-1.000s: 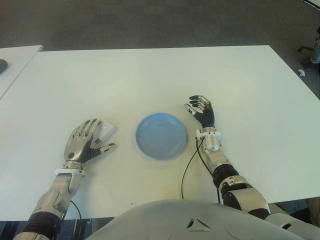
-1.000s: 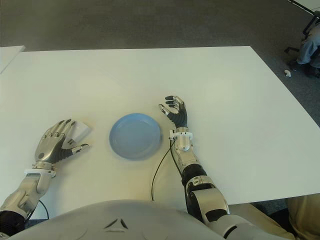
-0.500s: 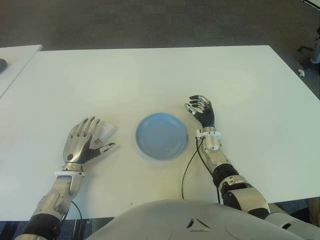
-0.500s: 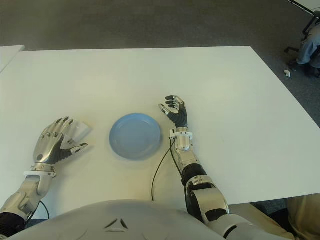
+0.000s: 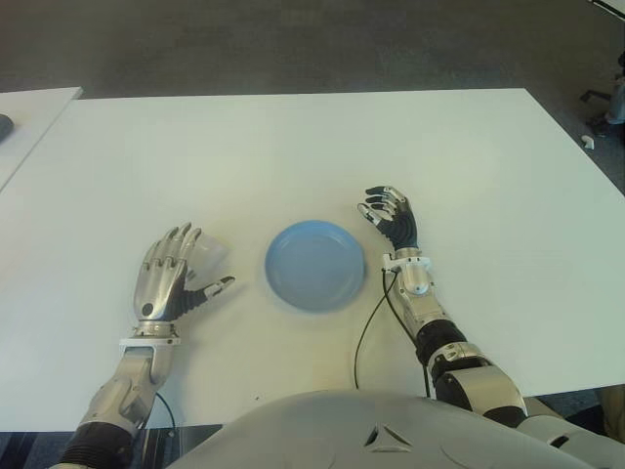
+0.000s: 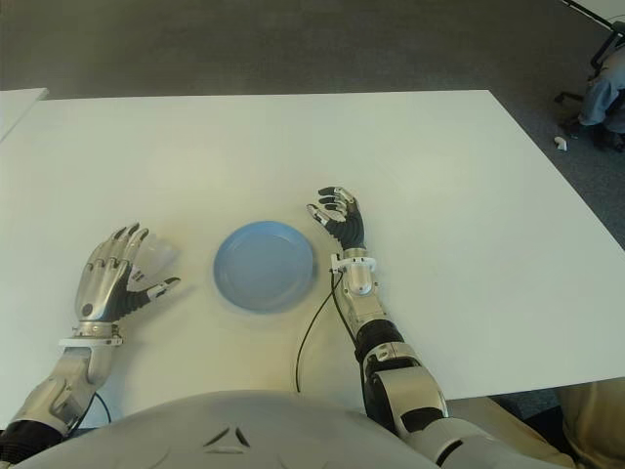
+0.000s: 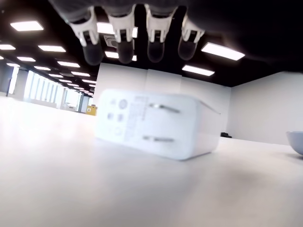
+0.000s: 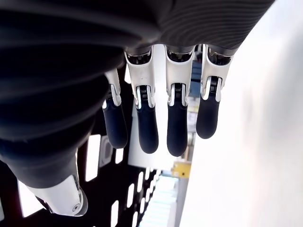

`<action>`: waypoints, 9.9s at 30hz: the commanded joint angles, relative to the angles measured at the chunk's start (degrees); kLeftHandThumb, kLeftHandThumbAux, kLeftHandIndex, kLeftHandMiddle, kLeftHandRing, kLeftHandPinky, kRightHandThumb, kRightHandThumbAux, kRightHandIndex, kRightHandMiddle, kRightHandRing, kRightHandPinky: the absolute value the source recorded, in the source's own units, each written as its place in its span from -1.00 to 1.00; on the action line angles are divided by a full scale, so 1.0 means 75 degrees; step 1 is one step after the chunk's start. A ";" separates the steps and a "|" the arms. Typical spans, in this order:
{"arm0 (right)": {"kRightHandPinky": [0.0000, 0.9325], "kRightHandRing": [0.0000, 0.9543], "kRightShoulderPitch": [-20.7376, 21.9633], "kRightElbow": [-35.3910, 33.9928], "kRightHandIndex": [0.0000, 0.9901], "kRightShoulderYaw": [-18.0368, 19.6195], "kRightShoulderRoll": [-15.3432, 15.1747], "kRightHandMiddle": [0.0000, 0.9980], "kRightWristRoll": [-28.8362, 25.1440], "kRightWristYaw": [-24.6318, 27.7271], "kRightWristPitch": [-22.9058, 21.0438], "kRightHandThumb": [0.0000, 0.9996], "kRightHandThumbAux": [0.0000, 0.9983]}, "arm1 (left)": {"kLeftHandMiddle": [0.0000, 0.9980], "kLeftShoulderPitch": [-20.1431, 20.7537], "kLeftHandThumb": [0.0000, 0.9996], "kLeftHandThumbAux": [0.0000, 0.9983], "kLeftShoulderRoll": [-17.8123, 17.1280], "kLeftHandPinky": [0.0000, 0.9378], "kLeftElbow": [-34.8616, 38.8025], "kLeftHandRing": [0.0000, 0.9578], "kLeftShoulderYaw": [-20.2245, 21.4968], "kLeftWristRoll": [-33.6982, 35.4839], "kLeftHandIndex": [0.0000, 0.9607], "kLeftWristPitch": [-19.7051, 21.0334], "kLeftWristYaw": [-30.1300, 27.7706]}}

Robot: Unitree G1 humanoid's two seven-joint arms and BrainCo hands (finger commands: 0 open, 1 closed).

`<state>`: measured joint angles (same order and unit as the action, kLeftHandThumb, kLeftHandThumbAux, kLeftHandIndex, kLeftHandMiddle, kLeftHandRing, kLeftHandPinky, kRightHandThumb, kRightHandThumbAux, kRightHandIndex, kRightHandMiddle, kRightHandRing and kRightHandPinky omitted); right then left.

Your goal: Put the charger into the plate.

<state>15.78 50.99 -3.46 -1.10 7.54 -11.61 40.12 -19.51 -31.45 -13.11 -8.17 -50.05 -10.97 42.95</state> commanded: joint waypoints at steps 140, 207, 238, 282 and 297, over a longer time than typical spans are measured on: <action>-0.29 -0.19 -0.1264 0.1348 -0.30 -0.0019 -0.0081 -0.20 0.0115 -0.0628 -0.0414 -1.00 0.41 | -0.93 0.1267 -0.79 -0.58 0.1342 -1.00 -0.0972 -1.00 -0.1088 0.0458 -1.00 0.4744 -0.3503; -0.45 -0.29 -0.1209 0.1285 -0.28 0.0391 0.0124 -0.21 -0.0297 -0.0082 -0.0587 -1.00 0.29 | 0.73 0.1844 0.51 0.39 0.1735 0.81 -0.3540 0.79 -0.0721 0.0854 -0.07 0.2259 0.0409; -0.47 -0.33 -0.0950 0.1605 -0.28 0.0836 0.0213 -0.22 -0.0537 0.0409 -0.0676 -1.00 0.23 | 0.74 0.1617 0.50 0.39 0.1768 0.84 0.2014 0.79 -0.0170 0.1306 -0.08 0.2694 -0.2051; -0.43 -0.31 -0.1081 0.1410 -0.29 0.0679 0.0324 -0.21 -0.0259 -0.0094 -0.0591 -1.00 0.20 | 0.70 0.1623 0.51 0.39 0.1885 0.84 0.2172 0.78 -0.1997 0.0580 -0.07 0.0637 -0.2909; -0.43 -0.32 -0.1070 0.1452 -0.29 0.0817 0.0389 -0.23 -0.0509 0.0258 -0.0605 -1.00 0.20 | 0.68 0.1561 0.50 0.39 0.1968 0.77 0.2176 0.76 -0.2188 0.0249 -0.08 0.0737 -0.2909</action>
<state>17.87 54.71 2.57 0.31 4.27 -10.59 39.76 -7.48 -16.87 4.35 -23.80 -46.63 -6.41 22.72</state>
